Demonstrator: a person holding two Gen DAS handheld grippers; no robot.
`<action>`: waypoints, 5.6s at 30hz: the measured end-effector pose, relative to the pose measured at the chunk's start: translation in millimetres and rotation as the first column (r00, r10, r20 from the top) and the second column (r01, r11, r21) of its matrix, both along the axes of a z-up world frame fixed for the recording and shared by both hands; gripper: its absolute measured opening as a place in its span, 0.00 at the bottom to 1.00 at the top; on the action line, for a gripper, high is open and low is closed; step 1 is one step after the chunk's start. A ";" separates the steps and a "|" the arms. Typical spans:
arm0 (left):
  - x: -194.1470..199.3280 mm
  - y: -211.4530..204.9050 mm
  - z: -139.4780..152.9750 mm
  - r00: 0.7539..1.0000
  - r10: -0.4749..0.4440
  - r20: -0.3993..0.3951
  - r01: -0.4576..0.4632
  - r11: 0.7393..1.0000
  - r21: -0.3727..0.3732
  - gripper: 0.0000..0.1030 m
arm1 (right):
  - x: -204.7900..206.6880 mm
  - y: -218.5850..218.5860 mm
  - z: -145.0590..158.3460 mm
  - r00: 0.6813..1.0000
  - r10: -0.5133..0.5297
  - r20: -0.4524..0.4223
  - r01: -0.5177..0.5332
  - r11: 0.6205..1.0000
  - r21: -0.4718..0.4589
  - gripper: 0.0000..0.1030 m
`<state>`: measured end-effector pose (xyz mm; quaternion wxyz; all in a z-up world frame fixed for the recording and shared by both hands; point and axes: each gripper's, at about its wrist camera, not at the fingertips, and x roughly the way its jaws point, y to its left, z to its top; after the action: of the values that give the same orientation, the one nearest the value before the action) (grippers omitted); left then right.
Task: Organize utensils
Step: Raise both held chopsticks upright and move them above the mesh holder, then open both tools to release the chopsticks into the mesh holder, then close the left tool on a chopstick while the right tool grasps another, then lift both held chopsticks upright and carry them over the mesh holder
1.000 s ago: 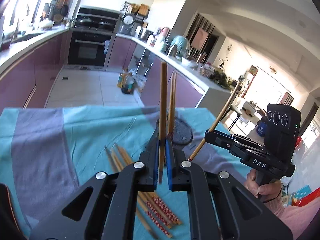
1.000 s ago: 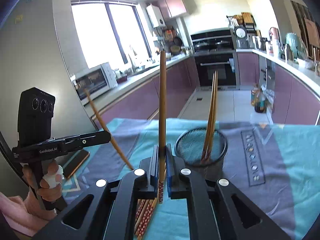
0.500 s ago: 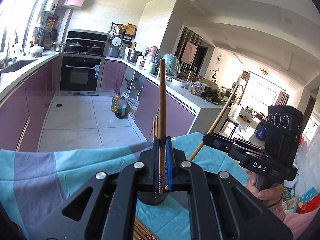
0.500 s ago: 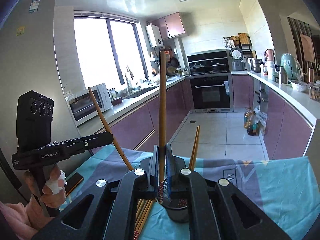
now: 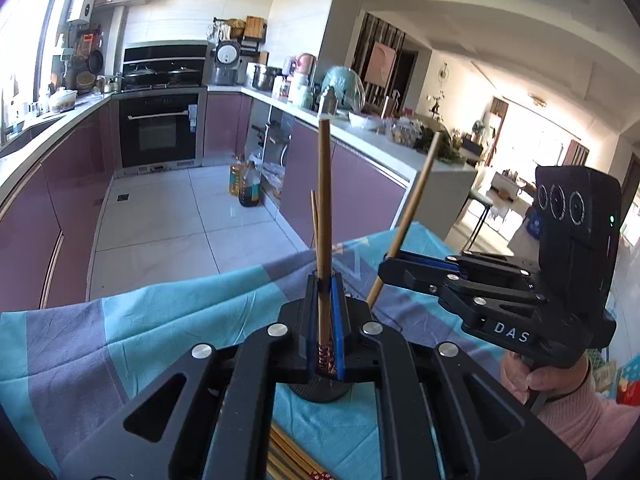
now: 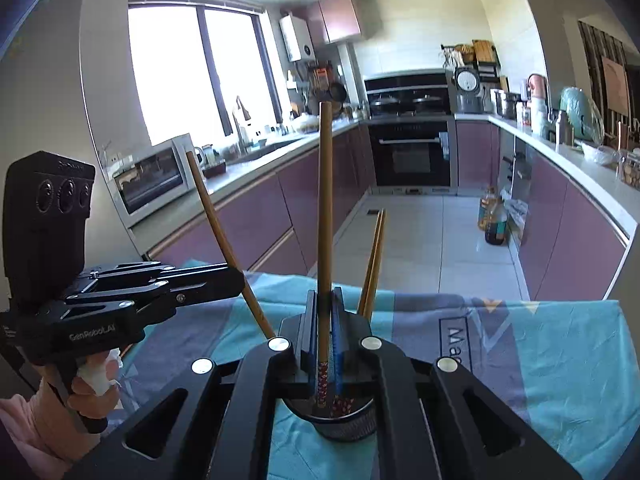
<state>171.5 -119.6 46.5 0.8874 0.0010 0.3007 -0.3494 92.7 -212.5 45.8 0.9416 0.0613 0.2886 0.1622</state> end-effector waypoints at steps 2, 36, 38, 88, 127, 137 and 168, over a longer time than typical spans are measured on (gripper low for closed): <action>3.7 -1.4 -7.5 1.000 -0.007 -0.014 0.007 1.000 0.015 0.07 | 4.0 4.1 -6.7 0.999 0.007 -0.031 -0.008 1.000 -0.008 0.05; 1.8 34.8 -37.6 0.993 0.115 0.008 -0.115 0.993 0.014 0.26 | 3.6 20.8 -20.7 0.997 0.043 -0.058 -0.044 0.999 -0.005 0.26; -6.3 44.4 -39.0 0.991 0.130 0.024 -0.130 0.991 0.016 0.29 | -7.3 27.1 -19.9 0.996 0.077 -0.046 -0.077 0.997 -0.008 0.30; -21.9 50.9 -186.0 0.941 0.249 -0.231 -0.182 0.944 0.275 0.28 | -22.6 94.1 -135.0 0.947 0.074 -0.314 -0.119 0.985 -0.126 0.36; -12.0 64.7 -174.1 0.921 0.286 -0.264 -0.239 0.951 0.196 0.08 | -14.9 76.7 -120.4 0.953 0.073 -0.294 -0.075 0.997 0.003 0.05; -36.7 72.9 -125.9 0.957 0.202 -0.207 -0.189 0.979 0.079 0.07 | -40.4 55.5 -81.1 0.974 0.128 -0.187 -0.111 0.989 0.100 0.05; -34.8 39.2 31.7 0.994 0.094 0.062 -0.082 0.983 -0.166 0.07 | -46.6 -18.6 38.9 0.988 0.013 0.152 -0.028 0.995 0.100 0.06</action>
<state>136.7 -80.4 78.2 0.9089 -0.0728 0.2400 -0.3330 46.1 -231.2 84.7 0.9548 0.0935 0.2082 0.1906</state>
